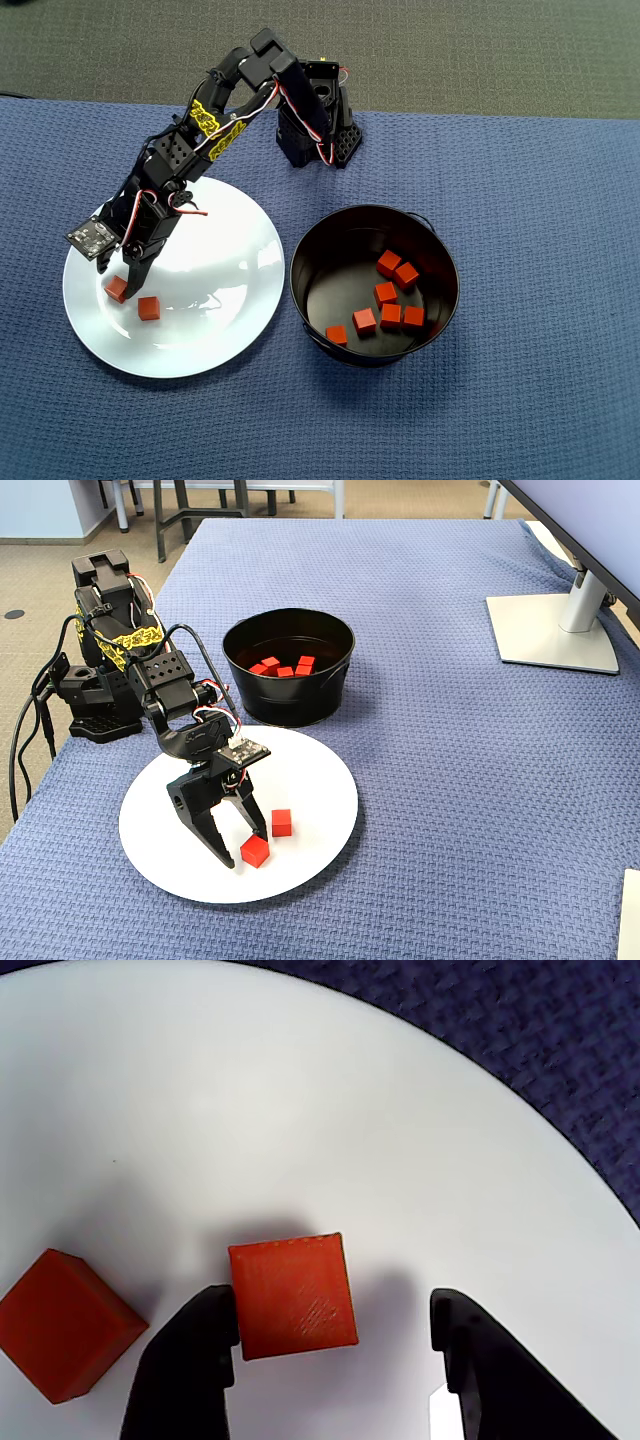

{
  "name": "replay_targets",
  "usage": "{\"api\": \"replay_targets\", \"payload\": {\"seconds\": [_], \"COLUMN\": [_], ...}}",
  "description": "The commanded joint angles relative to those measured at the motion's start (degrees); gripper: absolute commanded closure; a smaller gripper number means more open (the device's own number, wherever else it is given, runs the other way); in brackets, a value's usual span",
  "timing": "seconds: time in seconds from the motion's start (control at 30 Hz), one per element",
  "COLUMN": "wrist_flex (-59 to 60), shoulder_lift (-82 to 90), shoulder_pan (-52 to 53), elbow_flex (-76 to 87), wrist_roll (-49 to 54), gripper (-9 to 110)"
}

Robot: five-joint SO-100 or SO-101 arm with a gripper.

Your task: Pick up the red cubes from the white plate and place them in the black recipient

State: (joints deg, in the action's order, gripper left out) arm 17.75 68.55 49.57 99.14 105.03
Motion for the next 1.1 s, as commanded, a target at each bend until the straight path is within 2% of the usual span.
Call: {"api": "replay_targets", "payload": {"seconds": [0.0,0.37,0.6,0.73,0.8,0.93,1.07], "wrist_flex": [-1.4,-2.2,-3.4,-5.4,-7.4,-10.0,6.5], "shoulder_lift": [0.4,-1.8,-2.4,-2.1,-0.8,8.0,22.1], "shoulder_pan": [0.8,0.6,0.6,0.6,0.4,-0.7,-1.3], "elbow_flex": [-4.1,-5.9,-6.2,-5.4,-4.3,0.4,1.8], "wrist_roll": [-0.9,-1.8,-2.9,-4.1,-6.5,-17.6,-27.4], "gripper": [86,91,101,101,101,101,101]}}
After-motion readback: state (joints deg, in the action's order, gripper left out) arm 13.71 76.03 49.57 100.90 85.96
